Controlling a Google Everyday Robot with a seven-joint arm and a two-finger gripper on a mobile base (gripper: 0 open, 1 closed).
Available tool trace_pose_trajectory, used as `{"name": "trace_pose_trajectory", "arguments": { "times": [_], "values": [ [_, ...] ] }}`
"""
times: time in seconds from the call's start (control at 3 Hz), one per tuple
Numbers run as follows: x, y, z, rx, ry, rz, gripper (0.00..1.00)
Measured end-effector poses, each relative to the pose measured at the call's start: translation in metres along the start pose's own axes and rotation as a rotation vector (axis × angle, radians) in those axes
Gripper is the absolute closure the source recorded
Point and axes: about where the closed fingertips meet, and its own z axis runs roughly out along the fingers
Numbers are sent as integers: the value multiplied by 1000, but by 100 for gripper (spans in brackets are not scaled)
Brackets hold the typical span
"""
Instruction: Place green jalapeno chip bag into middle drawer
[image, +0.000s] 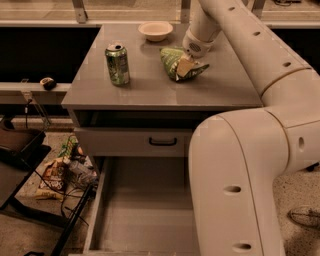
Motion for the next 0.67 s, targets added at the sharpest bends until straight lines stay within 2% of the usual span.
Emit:
{"name": "trace_pose_trajectory", "arguments": {
  "times": [0.33, 0.67],
  "values": [
    [50, 9, -48, 16, 101, 58, 100],
    [92, 37, -115, 38, 172, 128, 100]
  ]
}}
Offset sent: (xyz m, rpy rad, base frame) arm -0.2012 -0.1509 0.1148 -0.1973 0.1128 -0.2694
